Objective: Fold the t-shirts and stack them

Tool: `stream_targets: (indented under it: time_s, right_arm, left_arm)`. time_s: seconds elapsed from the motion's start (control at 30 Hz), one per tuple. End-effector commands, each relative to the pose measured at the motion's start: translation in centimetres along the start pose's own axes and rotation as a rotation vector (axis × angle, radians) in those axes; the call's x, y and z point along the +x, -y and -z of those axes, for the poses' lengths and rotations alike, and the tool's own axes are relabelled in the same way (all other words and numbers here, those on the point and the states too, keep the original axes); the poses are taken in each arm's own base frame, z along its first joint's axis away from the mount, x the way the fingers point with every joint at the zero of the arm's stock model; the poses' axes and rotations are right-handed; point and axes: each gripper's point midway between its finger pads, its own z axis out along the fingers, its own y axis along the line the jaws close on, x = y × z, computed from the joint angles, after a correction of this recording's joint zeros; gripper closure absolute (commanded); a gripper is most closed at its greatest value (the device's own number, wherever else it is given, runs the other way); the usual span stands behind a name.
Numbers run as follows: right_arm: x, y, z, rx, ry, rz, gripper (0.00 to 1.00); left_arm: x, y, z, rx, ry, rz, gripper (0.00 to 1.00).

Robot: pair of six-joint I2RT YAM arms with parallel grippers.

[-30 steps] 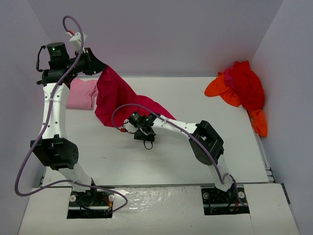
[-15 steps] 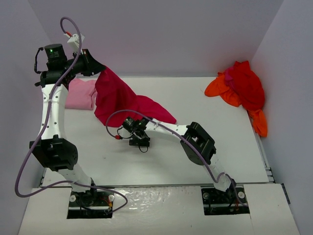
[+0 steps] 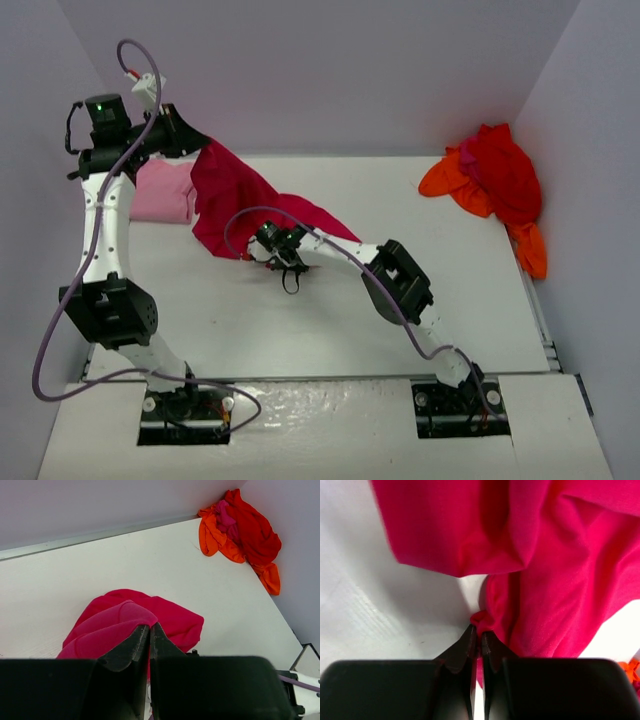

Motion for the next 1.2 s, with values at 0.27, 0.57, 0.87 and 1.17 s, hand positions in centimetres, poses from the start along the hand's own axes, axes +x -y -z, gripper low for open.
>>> stream_targets:
  time_s: [0.27, 0.57, 0.87, 1.17]
  right_arm:
    - [11.8, 21.3, 16.5, 0.445, 0.035, -0.366, 1.0]
    - [20.3, 28.9, 37.0, 0.96, 0.241, -0.597, 1.0]
    - [23.2, 27.0, 38.8, 1.039, 0.229, -0.6, 1.0]
    - [25.7, 24.6, 45.6, 1.127, 0.367, -0.678, 1.0]
  left_arm:
    - [-13.2, 2.2, 14.2, -0.102, 0.43, -0.149, 1.0]
    - [-17.8, 9.9, 26.1, -0.13, 0.614, -0.328, 1.0]
    - [-18.2, 12.8, 27.8, -0.086, 0.633, -0.327, 1.0]
    - [-15.5, 18.8, 27.1, -0.013, 0.533, -0.421, 1.0]
